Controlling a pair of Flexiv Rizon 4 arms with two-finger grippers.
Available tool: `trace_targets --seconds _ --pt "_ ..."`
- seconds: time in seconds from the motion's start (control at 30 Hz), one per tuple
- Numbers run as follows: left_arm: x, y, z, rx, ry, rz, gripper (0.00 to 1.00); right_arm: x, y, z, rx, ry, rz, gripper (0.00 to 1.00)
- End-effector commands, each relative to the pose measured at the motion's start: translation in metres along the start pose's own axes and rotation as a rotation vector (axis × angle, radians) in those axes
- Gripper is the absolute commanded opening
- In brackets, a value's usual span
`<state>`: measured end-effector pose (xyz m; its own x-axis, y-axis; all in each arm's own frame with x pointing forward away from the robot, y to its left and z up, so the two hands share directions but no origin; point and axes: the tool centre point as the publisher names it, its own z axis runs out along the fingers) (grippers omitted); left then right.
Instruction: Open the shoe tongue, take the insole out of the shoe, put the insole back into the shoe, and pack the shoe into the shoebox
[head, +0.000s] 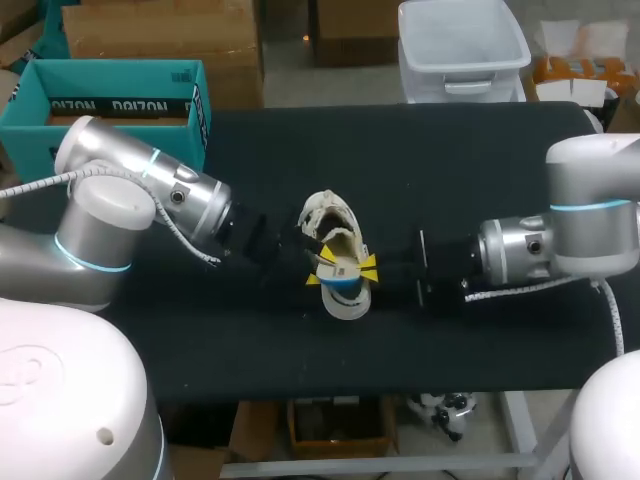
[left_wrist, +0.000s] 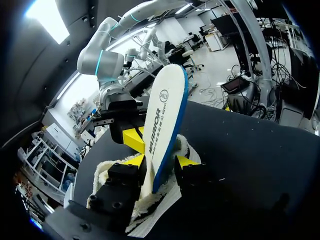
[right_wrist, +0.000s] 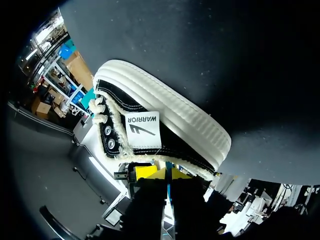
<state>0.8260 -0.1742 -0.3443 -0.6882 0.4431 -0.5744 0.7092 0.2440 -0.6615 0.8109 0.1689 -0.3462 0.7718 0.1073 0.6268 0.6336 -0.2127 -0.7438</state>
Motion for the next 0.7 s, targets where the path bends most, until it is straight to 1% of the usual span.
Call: trace_targets --seconds 0.03,0.1,0.2,0.5,0.7 --pt "0.006 -0.011 -0.008 -0.012 -0.018 0.013 0.00 0.002 0.005 -0.001 0.004 0.001 0.002 0.00" --pt "0.005 -0.009 -0.007 -0.009 -0.016 0.014 0.00 0.003 0.008 0.000 0.002 0.000 0.004 0.00" --pt "0.003 0.001 -0.001 -0.021 -0.002 -0.001 0.00 0.008 0.016 0.002 0.001 -0.007 0.013 0.00" --pt "-0.008 0.024 0.004 -0.041 -0.007 -0.046 0.00 0.024 0.037 0.010 0.005 -0.029 0.034 0.00" --pt "-0.008 0.029 0.004 -0.046 -0.008 -0.067 0.00 0.027 0.038 0.013 0.008 -0.044 0.038 0.00"
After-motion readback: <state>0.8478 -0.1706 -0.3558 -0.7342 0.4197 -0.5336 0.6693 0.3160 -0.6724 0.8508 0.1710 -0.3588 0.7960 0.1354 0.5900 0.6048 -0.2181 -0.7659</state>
